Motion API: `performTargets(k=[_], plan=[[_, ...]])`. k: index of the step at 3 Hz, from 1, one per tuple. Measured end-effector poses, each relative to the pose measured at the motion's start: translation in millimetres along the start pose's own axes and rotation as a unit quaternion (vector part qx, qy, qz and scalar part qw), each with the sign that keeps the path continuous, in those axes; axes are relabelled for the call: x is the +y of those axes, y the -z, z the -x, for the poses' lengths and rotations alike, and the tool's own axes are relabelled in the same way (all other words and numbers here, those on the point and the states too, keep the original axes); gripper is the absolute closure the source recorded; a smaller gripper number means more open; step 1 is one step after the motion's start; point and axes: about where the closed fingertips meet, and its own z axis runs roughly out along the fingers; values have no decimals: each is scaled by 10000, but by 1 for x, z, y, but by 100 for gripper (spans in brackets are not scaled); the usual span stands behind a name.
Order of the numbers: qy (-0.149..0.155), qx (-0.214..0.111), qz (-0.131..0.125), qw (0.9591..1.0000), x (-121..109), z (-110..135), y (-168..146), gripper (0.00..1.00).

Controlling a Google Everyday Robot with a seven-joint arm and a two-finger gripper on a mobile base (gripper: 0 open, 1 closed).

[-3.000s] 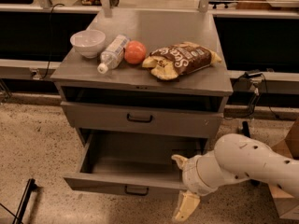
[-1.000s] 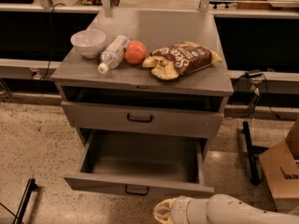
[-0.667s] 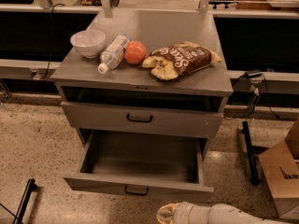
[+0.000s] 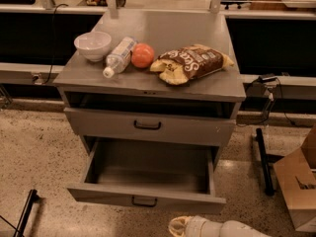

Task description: Close middle drawer

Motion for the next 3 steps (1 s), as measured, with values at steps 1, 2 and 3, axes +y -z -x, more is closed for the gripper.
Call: performTargets(k=[1,2,3], plan=[[-214,-55,-172,9996,-13,-28,-15,100],[-269,-88,-275,9992,-32,-38,-29,100],[-35,-149,-453,9989,-72,-28,-31,100]])
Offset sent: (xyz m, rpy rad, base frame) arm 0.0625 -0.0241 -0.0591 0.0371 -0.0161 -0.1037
